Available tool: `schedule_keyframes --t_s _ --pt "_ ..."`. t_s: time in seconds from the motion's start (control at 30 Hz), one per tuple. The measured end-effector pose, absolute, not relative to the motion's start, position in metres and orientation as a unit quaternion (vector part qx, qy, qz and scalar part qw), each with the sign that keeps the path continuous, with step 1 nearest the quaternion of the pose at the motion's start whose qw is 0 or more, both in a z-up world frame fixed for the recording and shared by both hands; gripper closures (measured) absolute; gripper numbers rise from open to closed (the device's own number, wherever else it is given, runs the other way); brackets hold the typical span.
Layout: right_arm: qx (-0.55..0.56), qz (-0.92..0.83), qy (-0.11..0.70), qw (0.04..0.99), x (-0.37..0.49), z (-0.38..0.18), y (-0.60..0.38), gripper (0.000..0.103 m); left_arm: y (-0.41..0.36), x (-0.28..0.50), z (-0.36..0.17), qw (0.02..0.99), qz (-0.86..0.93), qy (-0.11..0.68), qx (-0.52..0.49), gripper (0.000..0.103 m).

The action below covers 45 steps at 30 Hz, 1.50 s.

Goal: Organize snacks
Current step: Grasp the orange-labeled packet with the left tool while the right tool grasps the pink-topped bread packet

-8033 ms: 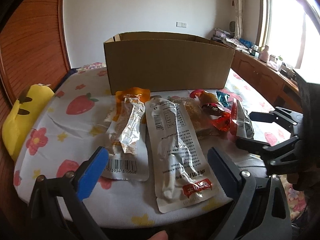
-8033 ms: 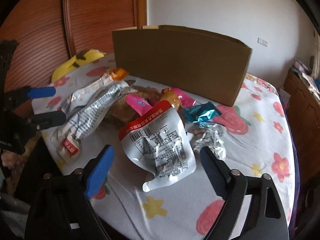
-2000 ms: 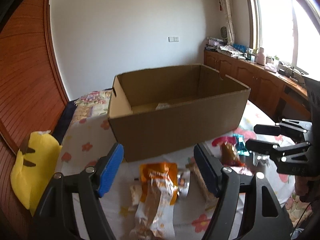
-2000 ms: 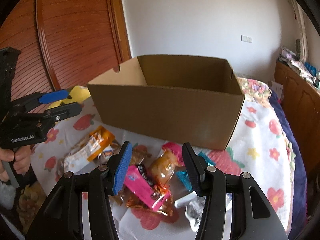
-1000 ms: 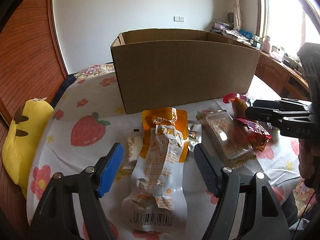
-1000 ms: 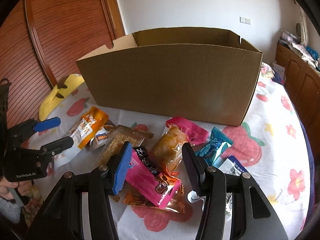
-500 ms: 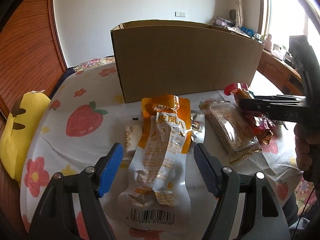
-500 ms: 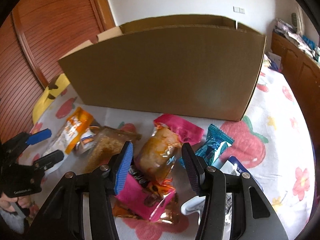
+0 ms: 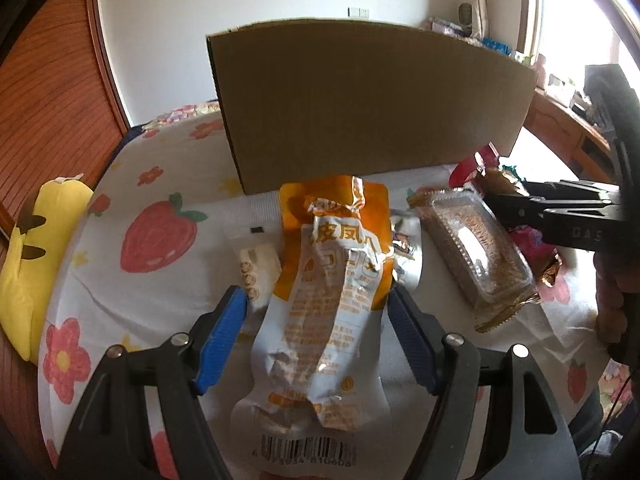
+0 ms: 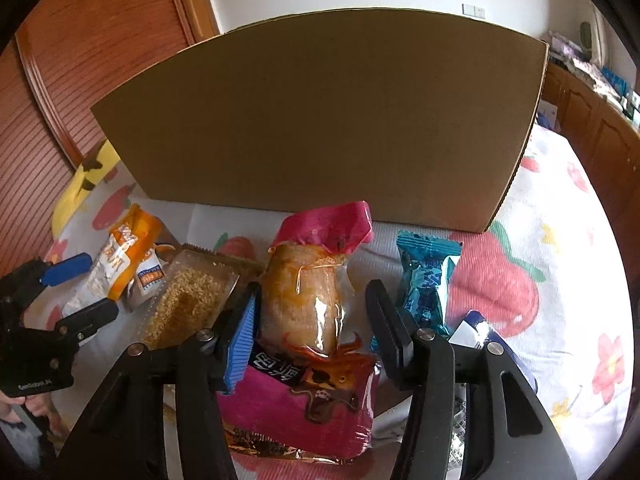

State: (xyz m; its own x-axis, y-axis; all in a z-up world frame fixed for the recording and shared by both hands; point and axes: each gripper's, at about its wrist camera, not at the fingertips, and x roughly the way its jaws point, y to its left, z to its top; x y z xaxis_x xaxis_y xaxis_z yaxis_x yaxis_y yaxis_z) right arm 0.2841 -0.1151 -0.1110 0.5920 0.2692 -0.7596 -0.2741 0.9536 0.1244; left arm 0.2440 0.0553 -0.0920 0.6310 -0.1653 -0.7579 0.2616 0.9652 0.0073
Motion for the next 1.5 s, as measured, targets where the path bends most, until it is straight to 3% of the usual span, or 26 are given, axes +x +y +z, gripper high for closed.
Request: schedule_keyframes --t_s 0.5,0.63,0.8,1.33,1.5 --pt "-0.034 0.142 0.425 0.893 0.287 -0.116 -0.099 0.045 0.058 0.258 -0.097 0.897 -0.121 0.423 0.047 0.028" --pt "-0.039 0.14 0.425 0.893 0.286 -0.116 -0.1 0.044 0.056 0.251 -0.096 0.896 -0.134 0.42 0.056 0.047" --pt "-0.038 0.141 0.425 0.893 0.285 -0.115 -0.101 0.044 0.059 0.24 -0.093 0.893 -0.139 0.425 0.053 0.055" --pt "-0.034 0.145 0.426 0.892 0.285 -0.115 -0.101 0.044 0.067 0.211 -0.063 0.92 -0.129 0.369 0.027 0.054" --pt "-0.022 0.144 0.424 0.894 0.285 -0.113 -0.107 0.051 0.065 0.205 -0.057 0.923 -0.137 0.36 0.026 0.054"
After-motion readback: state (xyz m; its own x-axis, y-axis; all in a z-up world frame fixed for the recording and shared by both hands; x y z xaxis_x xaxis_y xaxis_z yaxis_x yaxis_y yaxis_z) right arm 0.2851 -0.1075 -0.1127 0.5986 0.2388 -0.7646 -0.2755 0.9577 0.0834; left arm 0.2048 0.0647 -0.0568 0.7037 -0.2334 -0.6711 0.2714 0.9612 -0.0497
